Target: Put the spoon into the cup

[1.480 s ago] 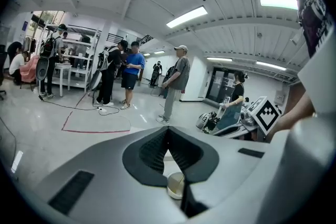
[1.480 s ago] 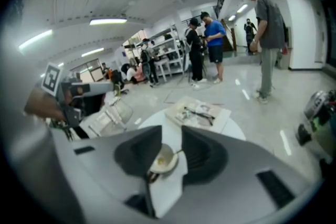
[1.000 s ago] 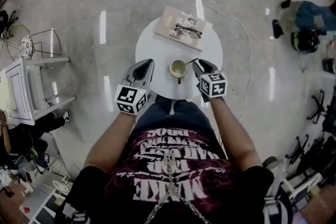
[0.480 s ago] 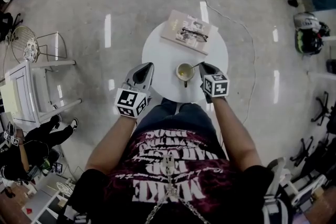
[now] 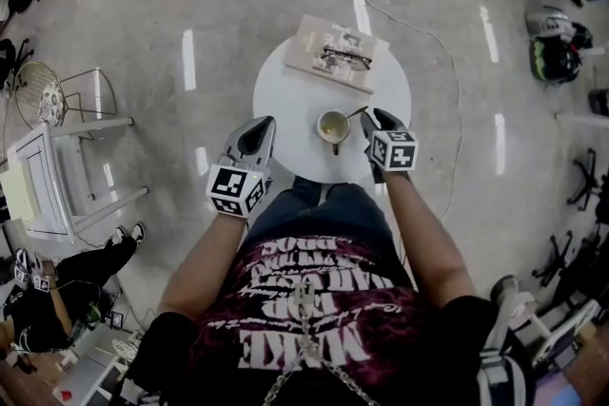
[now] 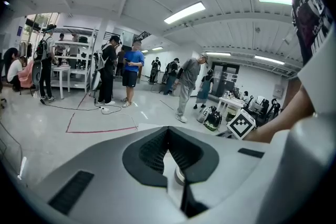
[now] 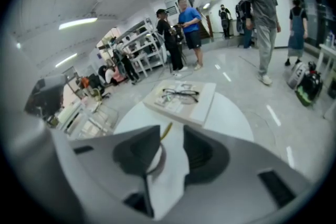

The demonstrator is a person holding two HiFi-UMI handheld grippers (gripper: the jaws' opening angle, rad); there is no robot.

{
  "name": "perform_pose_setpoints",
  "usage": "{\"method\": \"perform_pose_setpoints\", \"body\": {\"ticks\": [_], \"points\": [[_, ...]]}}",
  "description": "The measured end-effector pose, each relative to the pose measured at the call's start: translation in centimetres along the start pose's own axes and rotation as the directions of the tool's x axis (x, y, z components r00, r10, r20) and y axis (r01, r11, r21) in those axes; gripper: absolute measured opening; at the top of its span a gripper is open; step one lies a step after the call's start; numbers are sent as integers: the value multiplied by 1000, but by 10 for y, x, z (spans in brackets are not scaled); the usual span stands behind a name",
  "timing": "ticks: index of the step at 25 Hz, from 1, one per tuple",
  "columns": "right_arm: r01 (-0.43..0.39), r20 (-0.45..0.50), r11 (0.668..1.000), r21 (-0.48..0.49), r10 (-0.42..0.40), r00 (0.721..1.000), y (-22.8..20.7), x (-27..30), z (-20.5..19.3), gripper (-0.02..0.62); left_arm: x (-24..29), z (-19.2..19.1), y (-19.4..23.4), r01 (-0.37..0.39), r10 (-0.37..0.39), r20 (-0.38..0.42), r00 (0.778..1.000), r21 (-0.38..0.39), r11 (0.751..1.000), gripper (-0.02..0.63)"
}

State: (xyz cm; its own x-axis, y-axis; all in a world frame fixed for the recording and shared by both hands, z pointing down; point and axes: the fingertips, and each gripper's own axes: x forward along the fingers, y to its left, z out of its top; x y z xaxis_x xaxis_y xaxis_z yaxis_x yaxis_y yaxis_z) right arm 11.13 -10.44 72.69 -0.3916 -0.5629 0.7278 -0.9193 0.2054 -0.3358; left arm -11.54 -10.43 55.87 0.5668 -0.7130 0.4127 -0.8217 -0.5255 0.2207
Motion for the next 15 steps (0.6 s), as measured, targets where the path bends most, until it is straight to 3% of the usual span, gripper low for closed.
{"method": "perform_pose_setpoints", "body": {"ticks": [10, 15], "points": [[-44, -31, 994, 96, 47, 998, -3, 24, -13, 146, -2, -6, -1, -5, 5, -15, 1000, -4, 1000, 29], [-77, -17, 993, 95, 78, 997, 6, 31, -6, 132, 7, -12, -3, 9, -9, -50, 999, -4, 1000, 29]]}}
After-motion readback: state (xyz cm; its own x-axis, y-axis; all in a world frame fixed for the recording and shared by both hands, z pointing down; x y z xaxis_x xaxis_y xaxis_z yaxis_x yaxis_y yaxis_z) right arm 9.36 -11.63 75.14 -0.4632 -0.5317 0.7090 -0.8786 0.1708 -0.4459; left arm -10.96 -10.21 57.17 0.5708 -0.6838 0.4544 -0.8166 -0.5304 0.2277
